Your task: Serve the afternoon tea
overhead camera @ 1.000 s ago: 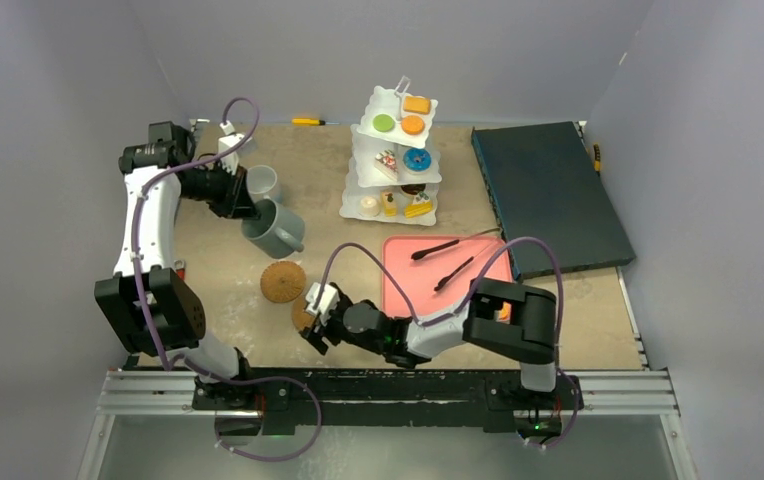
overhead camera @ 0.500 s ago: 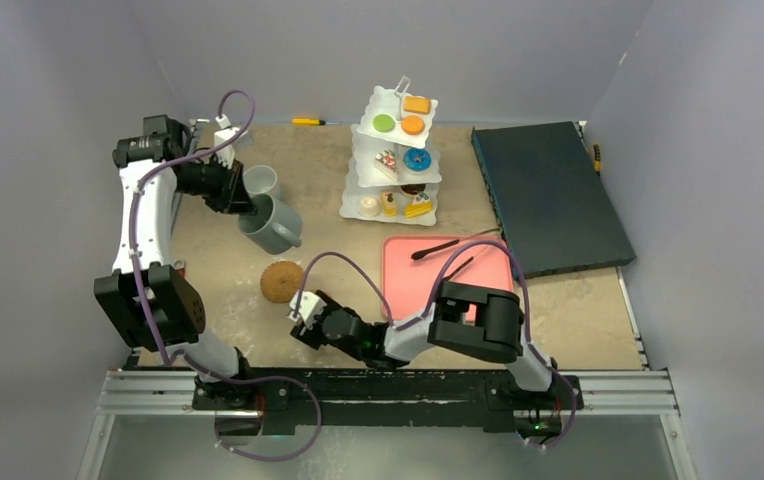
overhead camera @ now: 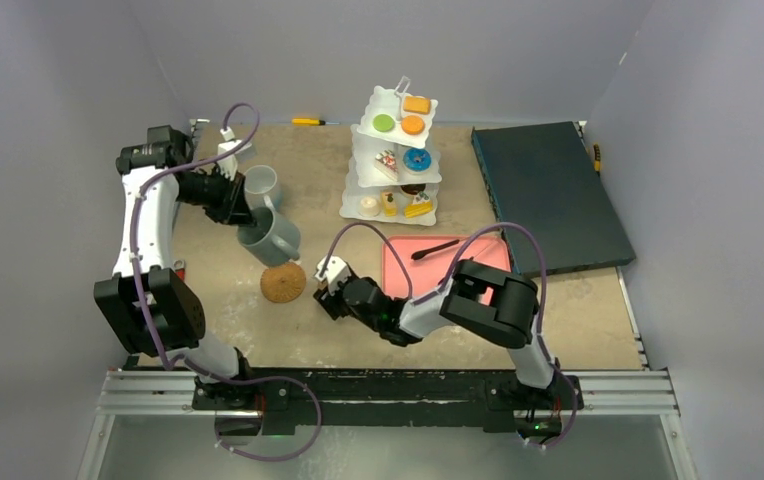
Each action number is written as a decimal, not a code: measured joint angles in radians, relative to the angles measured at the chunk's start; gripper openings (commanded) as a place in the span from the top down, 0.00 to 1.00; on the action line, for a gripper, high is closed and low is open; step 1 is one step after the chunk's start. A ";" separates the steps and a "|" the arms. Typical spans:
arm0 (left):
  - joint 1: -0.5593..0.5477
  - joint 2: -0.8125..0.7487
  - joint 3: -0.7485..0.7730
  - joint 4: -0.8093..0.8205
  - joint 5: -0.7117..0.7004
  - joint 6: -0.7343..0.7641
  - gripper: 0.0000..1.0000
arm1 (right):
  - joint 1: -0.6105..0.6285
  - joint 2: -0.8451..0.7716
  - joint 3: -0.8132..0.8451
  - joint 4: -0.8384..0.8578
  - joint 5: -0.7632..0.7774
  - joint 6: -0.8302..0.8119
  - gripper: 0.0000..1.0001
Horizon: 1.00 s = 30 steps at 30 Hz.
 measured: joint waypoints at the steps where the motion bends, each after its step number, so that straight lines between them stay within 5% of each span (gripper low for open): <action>1: 0.000 -0.006 -0.016 0.003 -0.007 0.005 1.00 | -0.007 -0.002 -0.003 0.000 -0.008 -0.001 0.40; 8: 0.000 -0.055 -0.129 0.043 -0.077 0.003 1.00 | -0.025 -0.122 -0.054 -0.024 -0.082 -0.032 0.18; 16: -0.034 -0.123 -0.214 0.178 -0.202 -0.051 1.00 | -0.025 -0.478 -0.016 -0.161 -0.268 -0.090 0.15; 30: -0.061 -0.153 -0.236 0.247 -0.260 -0.119 1.00 | -0.024 -0.285 0.403 -0.620 -0.352 -0.206 0.24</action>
